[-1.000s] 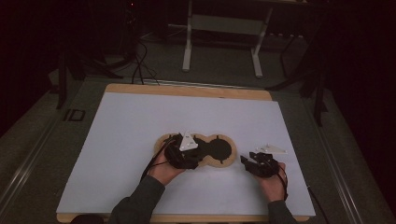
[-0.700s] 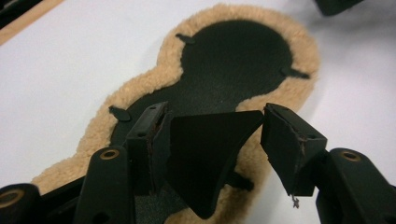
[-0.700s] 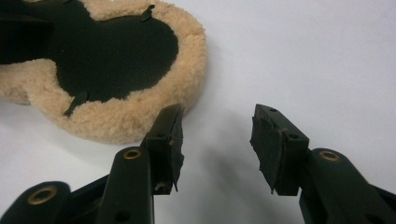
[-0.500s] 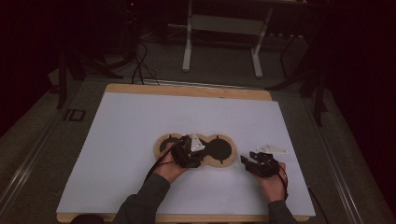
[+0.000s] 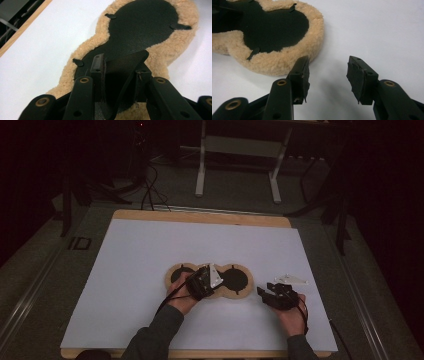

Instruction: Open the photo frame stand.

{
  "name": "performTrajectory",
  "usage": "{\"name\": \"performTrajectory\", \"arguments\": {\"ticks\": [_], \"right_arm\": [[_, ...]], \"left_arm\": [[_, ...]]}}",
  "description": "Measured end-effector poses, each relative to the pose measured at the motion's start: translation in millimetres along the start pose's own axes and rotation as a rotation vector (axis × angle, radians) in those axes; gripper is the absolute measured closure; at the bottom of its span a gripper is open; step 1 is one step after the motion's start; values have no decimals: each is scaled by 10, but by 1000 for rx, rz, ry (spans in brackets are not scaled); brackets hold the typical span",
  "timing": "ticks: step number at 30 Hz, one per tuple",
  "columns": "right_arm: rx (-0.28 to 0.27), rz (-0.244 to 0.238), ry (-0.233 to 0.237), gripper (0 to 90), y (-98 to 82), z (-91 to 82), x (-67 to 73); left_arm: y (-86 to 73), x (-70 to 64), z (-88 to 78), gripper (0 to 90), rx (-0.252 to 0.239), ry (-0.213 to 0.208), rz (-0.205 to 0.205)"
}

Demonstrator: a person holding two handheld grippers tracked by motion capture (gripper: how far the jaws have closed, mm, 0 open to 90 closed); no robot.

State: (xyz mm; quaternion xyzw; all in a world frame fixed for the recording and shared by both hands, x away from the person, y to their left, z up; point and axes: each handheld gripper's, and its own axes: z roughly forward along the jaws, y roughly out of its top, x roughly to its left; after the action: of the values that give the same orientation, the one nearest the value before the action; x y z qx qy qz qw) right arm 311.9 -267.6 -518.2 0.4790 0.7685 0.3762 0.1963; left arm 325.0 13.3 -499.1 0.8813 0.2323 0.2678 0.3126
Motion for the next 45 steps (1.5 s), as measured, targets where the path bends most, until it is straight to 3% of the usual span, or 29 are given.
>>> {"name": "performTrajectory", "arguments": {"ticks": [17,29,45], "right_arm": [[-4,9,37,482,24,-22,25],[-17,21,102,401,121,-79,96],[-40,104,204,341,340,-144,170]], "left_arm": [[-62,49,-43,729,-68,-5,-28],[-150,87,-115,733,-150,-6,-86],[-247,139,-219,732,-221,-16,-133]]}}
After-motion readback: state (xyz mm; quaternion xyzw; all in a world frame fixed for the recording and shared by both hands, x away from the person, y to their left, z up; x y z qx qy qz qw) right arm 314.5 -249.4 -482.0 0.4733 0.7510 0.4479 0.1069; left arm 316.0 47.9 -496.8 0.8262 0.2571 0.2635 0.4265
